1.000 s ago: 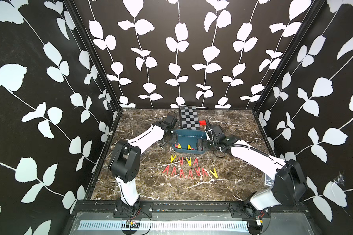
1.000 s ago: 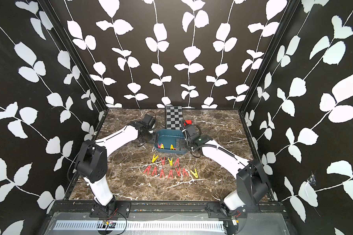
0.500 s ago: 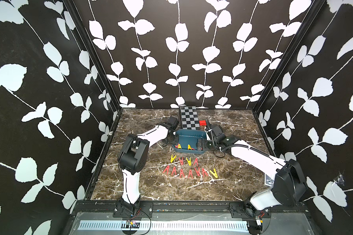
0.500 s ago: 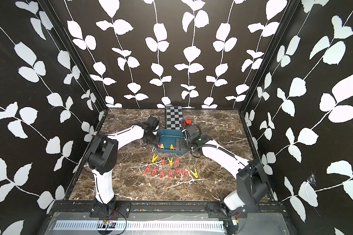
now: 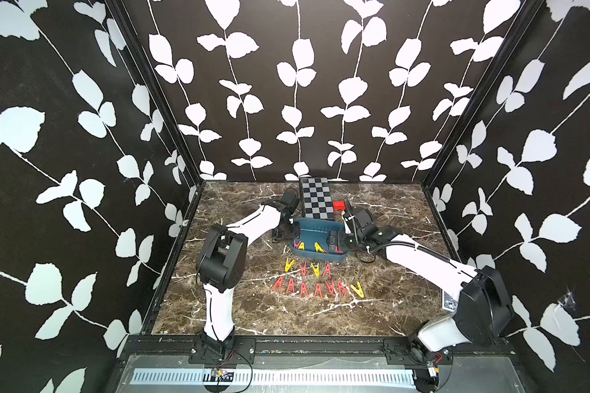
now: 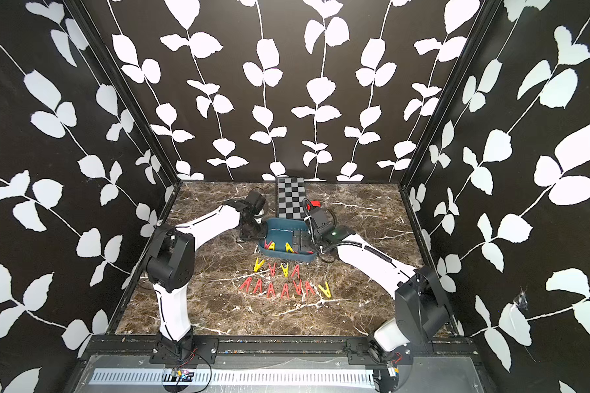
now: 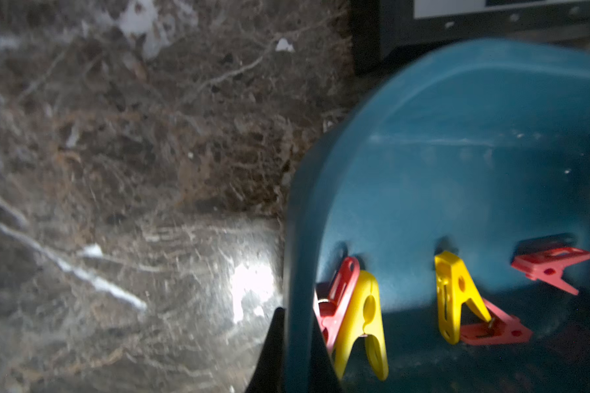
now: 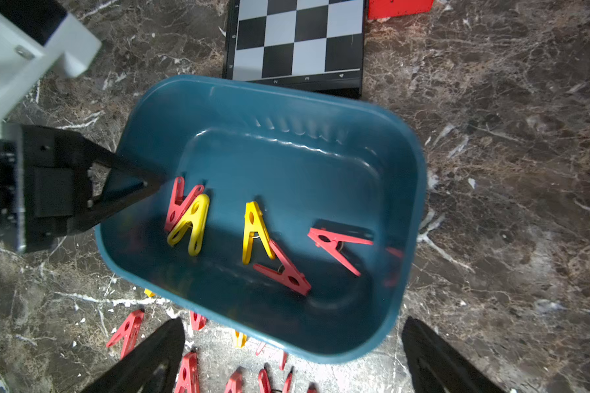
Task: Take the clothespins out of the storage box
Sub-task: Adjust the storage box at the center of the board.
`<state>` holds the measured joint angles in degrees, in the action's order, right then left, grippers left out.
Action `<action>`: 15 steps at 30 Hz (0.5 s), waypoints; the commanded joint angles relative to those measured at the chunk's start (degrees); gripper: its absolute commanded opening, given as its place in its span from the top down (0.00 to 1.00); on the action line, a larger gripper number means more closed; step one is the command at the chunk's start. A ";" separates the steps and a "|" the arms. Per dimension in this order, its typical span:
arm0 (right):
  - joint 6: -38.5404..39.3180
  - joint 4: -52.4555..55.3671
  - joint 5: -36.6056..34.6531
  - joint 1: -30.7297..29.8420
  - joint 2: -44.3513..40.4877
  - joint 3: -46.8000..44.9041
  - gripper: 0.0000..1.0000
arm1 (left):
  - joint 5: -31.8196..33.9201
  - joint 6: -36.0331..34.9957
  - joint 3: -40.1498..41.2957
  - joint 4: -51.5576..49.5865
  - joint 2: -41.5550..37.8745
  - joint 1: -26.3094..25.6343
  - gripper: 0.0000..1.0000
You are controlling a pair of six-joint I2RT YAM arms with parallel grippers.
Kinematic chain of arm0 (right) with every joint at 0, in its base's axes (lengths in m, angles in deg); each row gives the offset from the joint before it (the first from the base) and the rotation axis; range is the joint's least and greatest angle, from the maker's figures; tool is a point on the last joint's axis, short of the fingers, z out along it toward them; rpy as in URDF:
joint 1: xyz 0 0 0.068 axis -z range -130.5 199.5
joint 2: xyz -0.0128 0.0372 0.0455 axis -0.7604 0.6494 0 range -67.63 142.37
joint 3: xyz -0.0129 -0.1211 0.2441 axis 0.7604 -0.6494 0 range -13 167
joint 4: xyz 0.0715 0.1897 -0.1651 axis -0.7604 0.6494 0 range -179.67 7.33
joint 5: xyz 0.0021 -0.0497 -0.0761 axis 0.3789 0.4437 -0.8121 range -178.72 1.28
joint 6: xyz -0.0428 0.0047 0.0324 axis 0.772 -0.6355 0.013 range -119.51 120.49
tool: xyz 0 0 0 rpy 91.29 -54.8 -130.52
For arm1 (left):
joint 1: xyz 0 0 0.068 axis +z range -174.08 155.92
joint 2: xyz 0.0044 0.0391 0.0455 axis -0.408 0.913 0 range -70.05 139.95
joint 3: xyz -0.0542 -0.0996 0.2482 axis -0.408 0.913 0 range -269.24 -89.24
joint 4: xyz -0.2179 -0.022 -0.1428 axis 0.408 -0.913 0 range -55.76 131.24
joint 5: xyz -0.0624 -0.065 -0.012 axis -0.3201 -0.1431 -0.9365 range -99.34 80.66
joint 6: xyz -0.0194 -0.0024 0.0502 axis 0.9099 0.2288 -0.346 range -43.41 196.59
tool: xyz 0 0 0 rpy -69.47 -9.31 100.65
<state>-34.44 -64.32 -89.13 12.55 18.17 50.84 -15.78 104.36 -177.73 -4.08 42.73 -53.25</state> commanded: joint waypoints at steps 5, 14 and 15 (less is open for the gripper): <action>-1.81 -1.60 -0.42 0.24 -2.82 -1.79 0.01 | -12.39 7.78 -3.72 -10.57 -2.98 1.75 1.00; -2.93 -2.35 -0.81 0.21 -5.51 -3.82 0.01 | -25.11 18.27 3.56 -5.01 -3.65 4.73 1.00; -3.01 -2.47 -0.68 0.21 -5.65 -3.88 0.01 | -24.81 18.54 3.59 -4.95 -3.65 4.67 1.00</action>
<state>-35.58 -67.95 -89.41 12.55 12.94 48.58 -34.32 117.93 -174.51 -10.99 42.55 -49.03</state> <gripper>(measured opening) 0.990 0.082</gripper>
